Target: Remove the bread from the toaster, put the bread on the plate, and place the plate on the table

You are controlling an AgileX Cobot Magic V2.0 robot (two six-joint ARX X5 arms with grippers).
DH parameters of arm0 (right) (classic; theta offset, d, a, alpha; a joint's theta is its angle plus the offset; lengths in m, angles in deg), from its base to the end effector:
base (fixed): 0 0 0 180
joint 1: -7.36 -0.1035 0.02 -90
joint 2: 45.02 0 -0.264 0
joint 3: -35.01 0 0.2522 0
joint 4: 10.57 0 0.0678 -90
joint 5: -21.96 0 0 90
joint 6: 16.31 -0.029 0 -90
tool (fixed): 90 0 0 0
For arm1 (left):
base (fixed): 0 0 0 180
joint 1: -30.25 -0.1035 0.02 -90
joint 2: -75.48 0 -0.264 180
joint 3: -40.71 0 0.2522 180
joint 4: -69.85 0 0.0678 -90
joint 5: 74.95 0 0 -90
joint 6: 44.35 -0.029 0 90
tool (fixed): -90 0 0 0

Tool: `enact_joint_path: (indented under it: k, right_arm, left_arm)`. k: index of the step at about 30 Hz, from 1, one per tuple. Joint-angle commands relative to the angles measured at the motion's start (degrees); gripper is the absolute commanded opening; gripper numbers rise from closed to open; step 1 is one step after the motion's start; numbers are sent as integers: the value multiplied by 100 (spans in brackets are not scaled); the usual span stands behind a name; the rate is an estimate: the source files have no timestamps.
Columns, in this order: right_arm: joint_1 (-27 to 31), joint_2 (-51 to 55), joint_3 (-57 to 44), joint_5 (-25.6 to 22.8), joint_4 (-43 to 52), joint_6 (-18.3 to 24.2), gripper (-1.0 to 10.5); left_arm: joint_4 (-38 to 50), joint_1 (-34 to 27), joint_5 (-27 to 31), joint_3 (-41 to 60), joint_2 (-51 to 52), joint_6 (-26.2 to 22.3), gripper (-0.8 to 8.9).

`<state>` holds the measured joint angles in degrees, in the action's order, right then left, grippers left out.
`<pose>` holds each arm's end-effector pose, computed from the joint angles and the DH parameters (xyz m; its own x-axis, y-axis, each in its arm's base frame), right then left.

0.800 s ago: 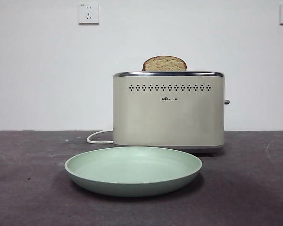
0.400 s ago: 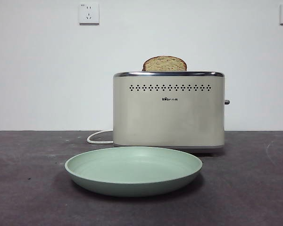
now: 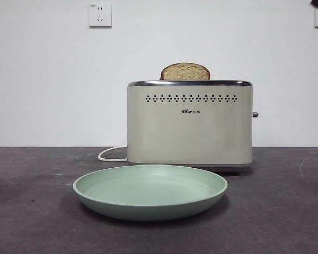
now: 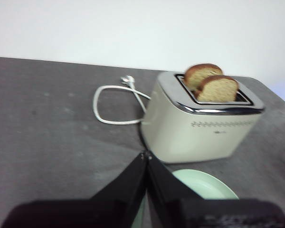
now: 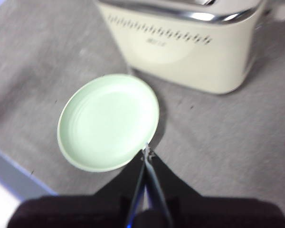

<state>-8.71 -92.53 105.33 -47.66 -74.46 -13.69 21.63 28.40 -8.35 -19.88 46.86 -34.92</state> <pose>0.1373 0.0501 0.3335 0.5826 0.5302 -0.6160 -0.5401 0.8189 0.1941 0.0932 -0.0085 0.3371 0.8935 -0.3685 -0.2568 0.3009 0.9155 -0.2669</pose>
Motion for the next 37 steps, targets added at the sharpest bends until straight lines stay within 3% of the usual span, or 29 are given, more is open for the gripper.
enact_joint_path:
  k: [1, 11, 13, 15, 17, 26, 37]
  right_arm:
    - [-94, 0, 4, 63, 7, 109, -12]
    - [-133, -2, 4, 57, 20, 131, 26]
    - [-133, -2, 4, 57, 39, 131, 177]
    - [-133, -4, 4, 55, 42, 131, 400]
    - [-133, -13, 4, 52, 42, 129, 543]
    - [-133, -13, 4, 28, 44, 133, 566]
    - [-133, -170, 4, 33, 164, 131, 566]
  left_arm:
    - [4, -11, -109, -9, -17, -87, -6]
    - [11, -13, -109, -9, -24, -87, 10]
    - [11, -13, -109, -9, -52, -85, 145]
    - [11, -13, -111, -9, -111, -85, 435]
    - [15, -11, -116, -9, -201, -90, 578]
    - [210, -11, -452, -9, -647, -221, 575]
    - [1727, 203, -1128, -13, -1443, -195, 566]
